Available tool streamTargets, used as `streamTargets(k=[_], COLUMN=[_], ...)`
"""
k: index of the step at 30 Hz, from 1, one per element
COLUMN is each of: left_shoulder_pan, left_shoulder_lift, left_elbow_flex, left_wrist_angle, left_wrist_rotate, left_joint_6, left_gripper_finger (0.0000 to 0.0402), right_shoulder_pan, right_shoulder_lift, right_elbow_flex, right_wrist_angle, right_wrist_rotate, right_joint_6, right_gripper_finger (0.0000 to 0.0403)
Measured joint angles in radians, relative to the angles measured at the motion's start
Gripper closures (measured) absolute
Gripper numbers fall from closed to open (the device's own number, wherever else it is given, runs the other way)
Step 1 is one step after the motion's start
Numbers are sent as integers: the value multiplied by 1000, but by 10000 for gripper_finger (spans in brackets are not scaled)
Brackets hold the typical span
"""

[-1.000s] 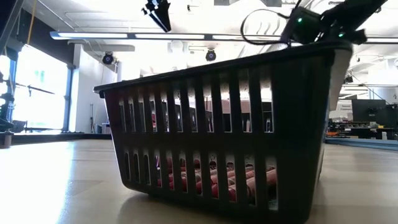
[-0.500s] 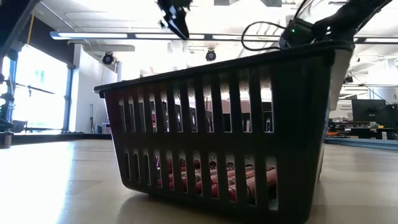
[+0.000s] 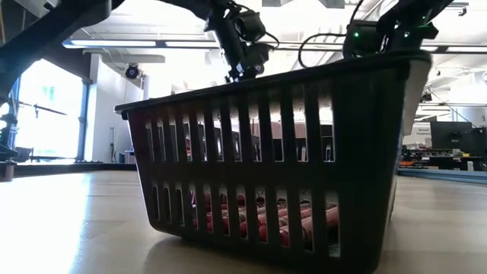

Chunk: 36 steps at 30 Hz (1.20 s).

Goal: Sort crayons
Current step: Put the red crayon into the black bin

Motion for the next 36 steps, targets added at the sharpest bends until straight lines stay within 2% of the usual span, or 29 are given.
streamTargets(k=[5,7,12,18,23,26,36], left_shoulder_pan=[3,7,25,35,51,60,95], left_shoulder_lift=[-3,-8,-12,-12,-12,-12,-12], left_elbow_flex=[1,1,2,2,2,2,2], left_wrist_angle=[8,20,56,54,54,52,49], left_wrist_rotate=[-4,-8,-8,-8,-8,-8,-8], left_joint_6=[-11,-23,-53,-52,-47,-47,-46], left_gripper_finger=[300,300,300,300,300,300,300], right_shoulder_pan=[-1,-13,-87,-162,-183,-196,-264], right_shoulder_lift=[2,10,108,293,427,483,618], right_elbow_flex=[-38,-47,-45,15,93,150,343], right_wrist_angle=[157,228,378,371,369,366,141], right_wrist_rotate=[30,11,-18,-18,40,36,-67], right_joint_6=[-589,-757,-802,-936,-1030,-1064,-1090], right_gripper_finger=[320,320,320,320,320,320,320])
